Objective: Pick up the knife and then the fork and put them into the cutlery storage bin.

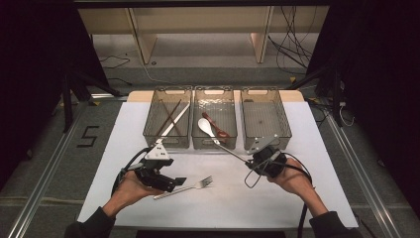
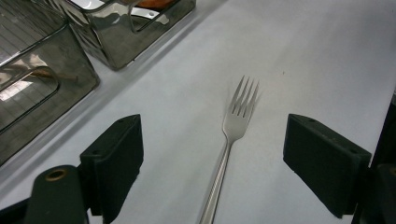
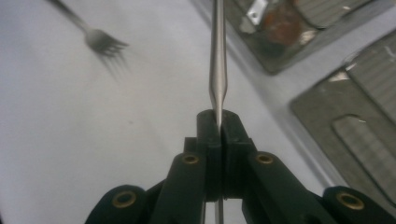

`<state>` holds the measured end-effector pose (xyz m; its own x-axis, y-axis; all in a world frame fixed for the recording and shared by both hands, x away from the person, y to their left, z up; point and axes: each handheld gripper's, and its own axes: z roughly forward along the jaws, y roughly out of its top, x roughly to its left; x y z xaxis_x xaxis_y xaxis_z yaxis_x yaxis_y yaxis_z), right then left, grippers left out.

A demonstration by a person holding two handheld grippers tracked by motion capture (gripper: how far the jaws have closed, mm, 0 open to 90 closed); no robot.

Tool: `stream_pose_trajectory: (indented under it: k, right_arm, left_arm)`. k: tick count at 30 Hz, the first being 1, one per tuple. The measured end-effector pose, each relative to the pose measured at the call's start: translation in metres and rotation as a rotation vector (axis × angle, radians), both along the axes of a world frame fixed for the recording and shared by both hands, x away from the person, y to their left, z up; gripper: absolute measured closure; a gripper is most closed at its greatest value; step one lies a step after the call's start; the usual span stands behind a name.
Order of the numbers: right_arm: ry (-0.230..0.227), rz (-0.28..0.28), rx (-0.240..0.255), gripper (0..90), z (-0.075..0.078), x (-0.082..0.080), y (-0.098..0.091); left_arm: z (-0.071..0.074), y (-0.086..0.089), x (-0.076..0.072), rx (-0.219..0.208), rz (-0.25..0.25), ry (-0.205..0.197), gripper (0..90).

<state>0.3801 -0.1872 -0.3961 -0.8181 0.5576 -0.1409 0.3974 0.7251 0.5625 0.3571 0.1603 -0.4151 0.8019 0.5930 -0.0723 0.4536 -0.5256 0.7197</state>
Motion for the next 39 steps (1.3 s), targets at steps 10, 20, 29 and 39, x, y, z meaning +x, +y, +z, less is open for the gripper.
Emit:
stream_pose_trajectory:
  k: [10, 20, 29, 39]
  right_arm:
    - [-0.018, -0.119, 0.017, 89.1, 0.012, 0.032, -0.025]
    - [-0.019, -0.237, 0.029, 89.1, 0.016, 0.074, -0.034]
    - [-0.013, -0.321, 0.023, 89.1, 0.019, 0.106, -0.034]
    - [0.020, -0.401, -0.007, 89.1, 0.015, 0.133, -0.033]
  left_arm:
    - [0.001, 0.004, -0.003, -0.034, 0.020, -0.024, 19.3]
    - [0.001, 0.007, -0.005, -0.055, 0.032, -0.030, 19.2]
    - [0.001, 0.009, -0.006, -0.078, 0.032, -0.028, 18.0]
    - [0.002, 0.010, -0.006, -0.086, 0.029, -0.041, 16.7]
